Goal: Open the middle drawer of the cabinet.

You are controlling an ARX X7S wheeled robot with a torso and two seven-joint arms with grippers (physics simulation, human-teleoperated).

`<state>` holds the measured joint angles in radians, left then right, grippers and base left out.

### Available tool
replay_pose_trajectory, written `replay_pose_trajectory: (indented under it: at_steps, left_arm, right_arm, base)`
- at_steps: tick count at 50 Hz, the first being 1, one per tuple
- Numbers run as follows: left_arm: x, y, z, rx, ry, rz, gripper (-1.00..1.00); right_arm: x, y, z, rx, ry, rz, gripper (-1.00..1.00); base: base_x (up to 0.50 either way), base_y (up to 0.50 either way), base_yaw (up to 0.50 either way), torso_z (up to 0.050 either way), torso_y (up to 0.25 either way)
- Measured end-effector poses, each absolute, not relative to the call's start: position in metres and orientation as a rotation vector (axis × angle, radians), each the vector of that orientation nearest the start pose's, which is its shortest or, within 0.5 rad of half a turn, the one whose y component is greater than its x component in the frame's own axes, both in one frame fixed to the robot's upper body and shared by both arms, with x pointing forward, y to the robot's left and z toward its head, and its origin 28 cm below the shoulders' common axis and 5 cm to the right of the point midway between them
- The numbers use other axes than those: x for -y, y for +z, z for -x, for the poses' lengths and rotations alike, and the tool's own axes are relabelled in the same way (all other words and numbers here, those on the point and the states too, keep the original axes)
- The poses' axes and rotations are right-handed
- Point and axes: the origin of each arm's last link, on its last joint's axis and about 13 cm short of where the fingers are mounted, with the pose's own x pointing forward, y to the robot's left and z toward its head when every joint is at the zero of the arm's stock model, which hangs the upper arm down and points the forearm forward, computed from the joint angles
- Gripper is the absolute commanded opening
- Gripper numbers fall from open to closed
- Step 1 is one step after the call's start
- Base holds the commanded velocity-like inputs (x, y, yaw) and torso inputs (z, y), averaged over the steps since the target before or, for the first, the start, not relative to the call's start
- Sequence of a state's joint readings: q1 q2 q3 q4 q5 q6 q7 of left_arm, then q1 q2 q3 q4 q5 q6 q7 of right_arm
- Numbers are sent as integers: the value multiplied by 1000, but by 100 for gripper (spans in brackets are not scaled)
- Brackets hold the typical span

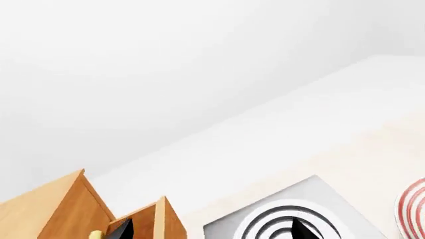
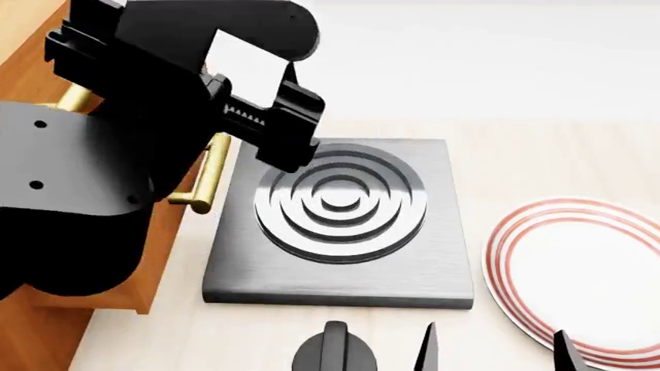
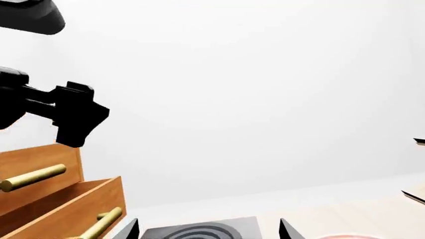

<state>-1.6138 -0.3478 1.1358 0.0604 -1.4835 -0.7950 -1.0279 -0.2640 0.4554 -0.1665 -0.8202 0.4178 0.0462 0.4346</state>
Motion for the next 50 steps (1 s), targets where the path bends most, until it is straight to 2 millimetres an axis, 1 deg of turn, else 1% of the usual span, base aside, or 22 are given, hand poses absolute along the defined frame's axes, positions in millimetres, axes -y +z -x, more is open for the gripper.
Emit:
replay_pose_trajectory:
  at_steps: [6, 15, 24, 31, 39, 50]
  left_arm:
    - [-124, 322, -282, -73, -191, -302, 100]
    - [-137, 331, -275, -186, -192, -160, 100]
    - [-145, 333, -276, -272, -181, 7, 100]
    - [-150, 334, -280, -310, -162, 94, 100]
    - [-155, 334, -284, -320, -130, 125, 100]
    - [-160, 329, -291, -342, -95, 102, 100]
  right_arm:
    - [107, 130, -133, 339, 48, -158, 100]
    - [106, 129, -133, 336, 50, -155, 100]
    - [106, 129, -133, 335, 51, -154, 100]
    - [105, 128, -133, 335, 53, -153, 100]
    - [105, 128, -133, 333, 55, -153, 100]
    - [104, 128, -134, 330, 59, -150, 100]
  base:
    - [0, 0, 0, 0, 0]
    - [0, 0, 0, 0, 0]
    - [0, 0, 0, 0, 0]
    - [0, 0, 0, 0, 0]
    - [0, 0, 0, 0, 0]
    - [0, 0, 0, 0, 0]
